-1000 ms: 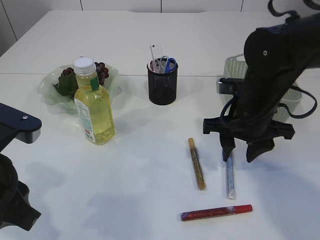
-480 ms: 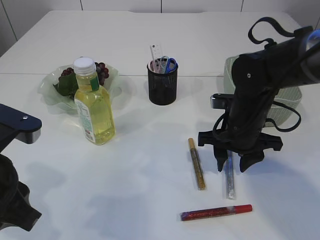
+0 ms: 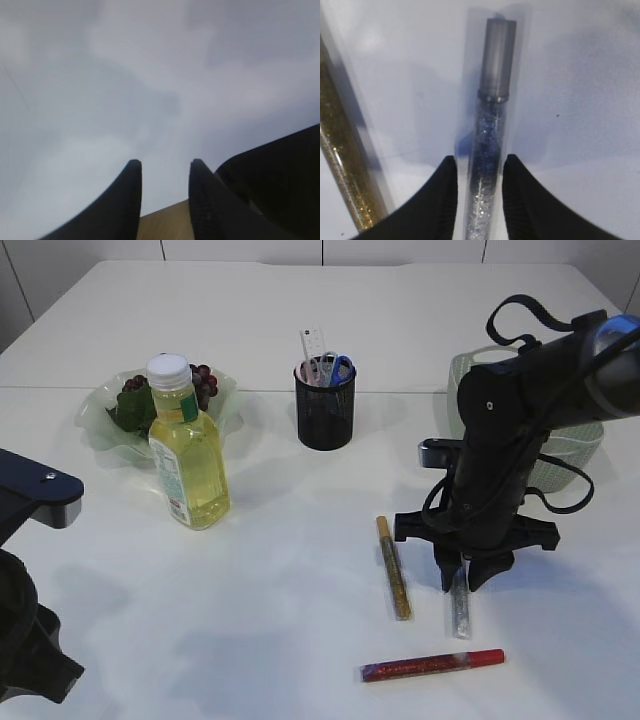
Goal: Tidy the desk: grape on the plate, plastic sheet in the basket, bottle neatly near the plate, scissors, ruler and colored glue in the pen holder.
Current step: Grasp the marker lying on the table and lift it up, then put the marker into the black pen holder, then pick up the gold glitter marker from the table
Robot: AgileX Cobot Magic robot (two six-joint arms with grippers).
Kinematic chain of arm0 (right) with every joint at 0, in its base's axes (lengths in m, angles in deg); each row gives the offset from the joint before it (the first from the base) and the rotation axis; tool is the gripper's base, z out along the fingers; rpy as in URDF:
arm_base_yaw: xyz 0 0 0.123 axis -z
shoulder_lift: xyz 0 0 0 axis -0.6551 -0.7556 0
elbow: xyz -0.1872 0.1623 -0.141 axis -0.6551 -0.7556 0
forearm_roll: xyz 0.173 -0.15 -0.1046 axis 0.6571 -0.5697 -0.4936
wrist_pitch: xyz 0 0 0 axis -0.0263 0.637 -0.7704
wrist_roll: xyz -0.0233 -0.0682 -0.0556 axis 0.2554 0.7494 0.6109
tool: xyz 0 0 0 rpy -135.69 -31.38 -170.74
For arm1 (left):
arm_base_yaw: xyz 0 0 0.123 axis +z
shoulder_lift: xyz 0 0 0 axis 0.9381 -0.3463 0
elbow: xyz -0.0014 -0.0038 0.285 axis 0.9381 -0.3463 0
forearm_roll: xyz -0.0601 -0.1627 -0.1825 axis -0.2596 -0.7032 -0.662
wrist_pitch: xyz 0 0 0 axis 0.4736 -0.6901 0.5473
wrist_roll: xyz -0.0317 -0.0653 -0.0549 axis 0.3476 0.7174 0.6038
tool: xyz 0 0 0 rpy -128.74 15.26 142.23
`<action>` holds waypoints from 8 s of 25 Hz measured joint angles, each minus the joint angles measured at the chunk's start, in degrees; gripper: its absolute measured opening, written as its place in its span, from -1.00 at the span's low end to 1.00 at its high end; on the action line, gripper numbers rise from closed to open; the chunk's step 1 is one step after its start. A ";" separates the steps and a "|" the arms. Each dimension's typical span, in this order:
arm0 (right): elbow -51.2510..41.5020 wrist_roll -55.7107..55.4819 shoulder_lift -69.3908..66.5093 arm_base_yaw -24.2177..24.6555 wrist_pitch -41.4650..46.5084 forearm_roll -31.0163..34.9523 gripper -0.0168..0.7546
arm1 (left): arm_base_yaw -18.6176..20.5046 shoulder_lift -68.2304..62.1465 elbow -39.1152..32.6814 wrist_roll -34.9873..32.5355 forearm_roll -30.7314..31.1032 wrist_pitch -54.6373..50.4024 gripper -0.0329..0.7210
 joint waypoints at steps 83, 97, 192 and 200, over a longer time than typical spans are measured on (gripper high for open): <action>36.35 140.97 -21.37 10.84 -10.21 101.35 -0.21 | -0.51 0.00 0.00 0.00 -0.77 -0.13 -0.28; 36.47 93.57 -7.72 10.84 -13.16 63.66 0.15 | -0.51 0.00 0.00 0.00 -0.77 -0.13 -0.28; 23.92 21.23 -5.73 -2.80 11.08 11.43 -0.69 | -0.51 0.00 0.00 0.00 -2.41 1.36 -0.28; 35.83 37.62 -5.48 5.22 10.67 30.46 -0.69 | -0.51 0.00 0.00 0.00 -2.16 1.36 -0.28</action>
